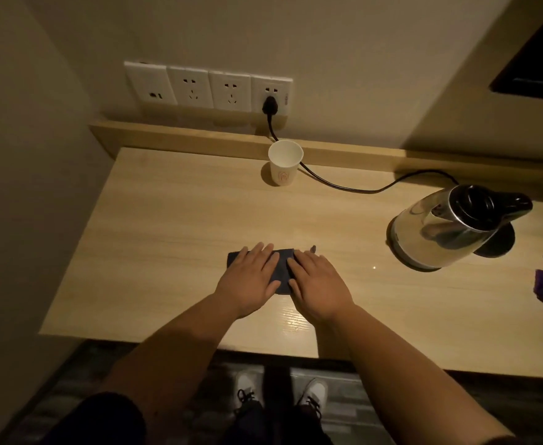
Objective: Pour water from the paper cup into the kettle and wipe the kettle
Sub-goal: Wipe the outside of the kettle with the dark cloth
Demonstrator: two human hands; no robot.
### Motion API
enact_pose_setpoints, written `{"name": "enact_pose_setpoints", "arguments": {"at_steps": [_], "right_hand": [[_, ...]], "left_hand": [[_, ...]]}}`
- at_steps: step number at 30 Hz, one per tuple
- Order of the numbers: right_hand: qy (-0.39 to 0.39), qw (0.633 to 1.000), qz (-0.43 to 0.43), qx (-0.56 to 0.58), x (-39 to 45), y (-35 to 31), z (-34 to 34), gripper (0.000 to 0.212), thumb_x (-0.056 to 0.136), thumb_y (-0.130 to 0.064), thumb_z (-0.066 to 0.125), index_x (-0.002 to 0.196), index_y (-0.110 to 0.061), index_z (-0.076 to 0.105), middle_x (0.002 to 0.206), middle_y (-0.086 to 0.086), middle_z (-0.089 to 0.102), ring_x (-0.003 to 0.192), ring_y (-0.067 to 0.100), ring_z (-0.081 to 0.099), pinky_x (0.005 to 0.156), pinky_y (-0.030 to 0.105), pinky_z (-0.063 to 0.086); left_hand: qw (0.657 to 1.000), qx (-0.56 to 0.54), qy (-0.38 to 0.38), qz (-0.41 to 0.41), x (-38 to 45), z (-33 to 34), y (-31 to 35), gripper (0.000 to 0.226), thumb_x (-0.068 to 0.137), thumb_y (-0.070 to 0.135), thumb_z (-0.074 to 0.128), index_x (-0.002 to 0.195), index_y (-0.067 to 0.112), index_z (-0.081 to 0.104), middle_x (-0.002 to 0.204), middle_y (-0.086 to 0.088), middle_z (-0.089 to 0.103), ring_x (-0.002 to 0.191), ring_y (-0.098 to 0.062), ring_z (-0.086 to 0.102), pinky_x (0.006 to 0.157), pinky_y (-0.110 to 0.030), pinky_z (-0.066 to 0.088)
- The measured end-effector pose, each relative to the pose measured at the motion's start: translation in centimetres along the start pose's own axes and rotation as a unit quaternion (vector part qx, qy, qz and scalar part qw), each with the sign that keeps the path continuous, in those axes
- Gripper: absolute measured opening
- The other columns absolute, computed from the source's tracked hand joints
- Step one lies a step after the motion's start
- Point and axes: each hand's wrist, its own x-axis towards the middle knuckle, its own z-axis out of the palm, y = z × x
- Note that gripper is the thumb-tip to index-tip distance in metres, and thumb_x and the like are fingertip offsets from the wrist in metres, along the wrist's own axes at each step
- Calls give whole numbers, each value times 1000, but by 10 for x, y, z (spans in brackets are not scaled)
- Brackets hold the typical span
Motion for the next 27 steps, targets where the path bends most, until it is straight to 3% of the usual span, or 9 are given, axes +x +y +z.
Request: {"name": "enact_pose_setpoints", "arguments": {"at_steps": [5, 8, 12, 16, 19, 23, 27], "right_hand": [[-4, 1000, -1, -6, 4, 6, 16, 54, 98, -38, 32, 136, -8, 55, 143, 17, 54, 128, 37, 51, 103, 49, 43], [1, 1000, 1, 3, 1, 5, 23, 53, 98, -36, 34, 137, -7, 56, 144, 17, 53, 129, 37, 51, 104, 50, 43], [3, 1000, -9, 5, -5, 5, 24, 52, 99, -36, 34, 136, -9, 57, 144, 15, 53, 130, 36, 51, 106, 49, 42], [0, 1000, -12, 4, -18, -2, 25, 52, 99, -36, 33, 137, -10, 57, 144, 13, 53, 130, 35, 50, 108, 49, 40], [-12, 1000, -18, 15, -28, -9, 21, 55, 99, -38, 28, 138, -11, 56, 145, 12, 54, 132, 35, 49, 108, 50, 38], [-13, 999, -8, 35, -38, -9, 0, 63, 97, -44, 19, 139, -13, 53, 144, 12, 54, 134, 35, 46, 110, 49, 34], [16, 998, 59, 31, -50, 8, -25, 62, 100, -46, 17, 142, -15, 51, 150, 11, 47, 141, 32, 37, 116, 44, 25]], "left_hand": [[999, 18, 27, 29, 1, 13, -5, 69, 99, 54, 25, 152, 11, 17, 159, -11, 20, 147, -28, 13, 117, -43, 2], [998, 13, 51, 34, 0, 19, -5, 70, 95, 57, 30, 145, 8, 35, 148, -13, 40, 138, -30, 33, 115, -47, 19], [993, 24, 102, 46, -3, 22, -2, 59, 91, 54, 36, 126, 9, 52, 122, -11, 58, 111, -30, 52, 100, -45, 38], [991, 54, 105, 58, -11, 20, 3, 43, 90, 48, 53, 112, 11, 58, 107, -9, 60, 97, -28, 55, 85, -41, 42], [991, 74, 84, 77, -20, 13, 9, 33, 92, 44, 53, 102, 14, 59, 95, -7, 59, 85, -26, 54, 75, -38, 42], [998, 31, 42, 37, -31, -2, 11, 34, 100, 44, 40, 113, 16, 55, 103, -5, 57, 91, -24, 53, 78, -37, 38], [994, -75, 64, -51, -30, -24, 13, 34, 101, 42, 38, 124, 20, 50, 112, -1, 57, 95, -19, 53, 81, -33, 41]]}}
